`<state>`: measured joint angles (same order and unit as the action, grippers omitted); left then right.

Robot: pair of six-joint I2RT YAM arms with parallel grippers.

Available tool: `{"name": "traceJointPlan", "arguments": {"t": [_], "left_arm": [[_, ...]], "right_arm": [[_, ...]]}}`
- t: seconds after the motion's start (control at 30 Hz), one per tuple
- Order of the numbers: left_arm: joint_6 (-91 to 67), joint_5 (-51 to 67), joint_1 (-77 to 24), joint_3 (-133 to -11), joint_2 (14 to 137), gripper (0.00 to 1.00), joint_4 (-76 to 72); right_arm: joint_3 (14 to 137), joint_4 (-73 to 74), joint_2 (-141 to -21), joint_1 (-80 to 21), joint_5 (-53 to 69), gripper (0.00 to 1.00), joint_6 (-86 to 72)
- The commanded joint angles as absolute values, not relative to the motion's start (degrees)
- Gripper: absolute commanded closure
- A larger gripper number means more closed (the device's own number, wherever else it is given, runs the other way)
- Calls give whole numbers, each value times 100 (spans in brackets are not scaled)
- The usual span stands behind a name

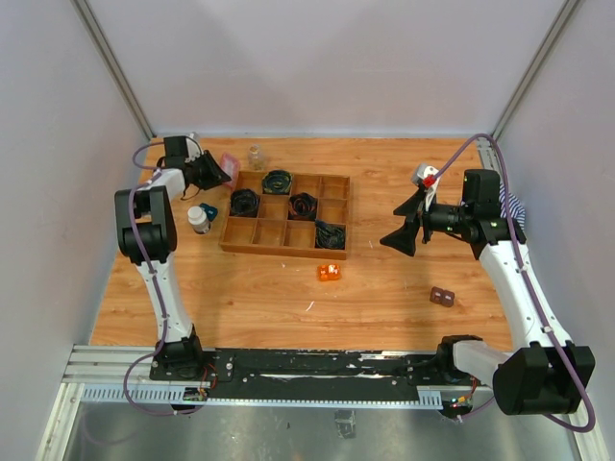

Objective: Sort the pills into containers
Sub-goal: Pick up the pill container at the center of the board.

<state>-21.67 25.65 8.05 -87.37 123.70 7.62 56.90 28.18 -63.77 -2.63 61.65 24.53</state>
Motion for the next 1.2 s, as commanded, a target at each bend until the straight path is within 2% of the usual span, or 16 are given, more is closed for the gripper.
{"name": "traceJointPlan", "arguments": {"t": [0.0, 0.07, 0.13, 0.33, 0.5, 0.63, 0.83, 1.03, 1.17], "left_arm": [[-2091, 2614, 738, -8908, 12405, 83, 753], [-2089, 2625, 738, -8809, 12247, 94, 631], [-2077, 2458, 738, -8615, 11956, 99, 472], [-2019, 1905, 747, -7847, 10747, 100, 77], [-2099, 1886, 747, -7215, 9810, 100, -61], [-2347, 2170, 747, -6595, 9111, 100, -295], [-3110, 3301, 615, -5350, 7865, 100, -1197], [-3829, 3695, -153, -4178, 6501, 100, -2050], [-4384, 3289, -1309, -3679, 5909, 100, -2660]], "right_arm": [[5704, 2890, -6387, -319, 6241, 2, 2587], [5711, 2900, -6377, -325, 6240, 2, 2593], [5713, 2901, -6367, -323, 6240, 2, 2601], [5701, 2911, -6288, -325, 6342, 2, 2599], [5671, 2905, -6196, -325, 6462, 2, 2593], [5652, 2847, -6156, -325, 6604, 2, 2535], [5518, 2590, -6094, -321, 6864, 2, 2263], [5107, 1631, -6071, -374, 7111, 1, 1320], [4575, 41, -6024, -474, 7052, 1, 91]]}}
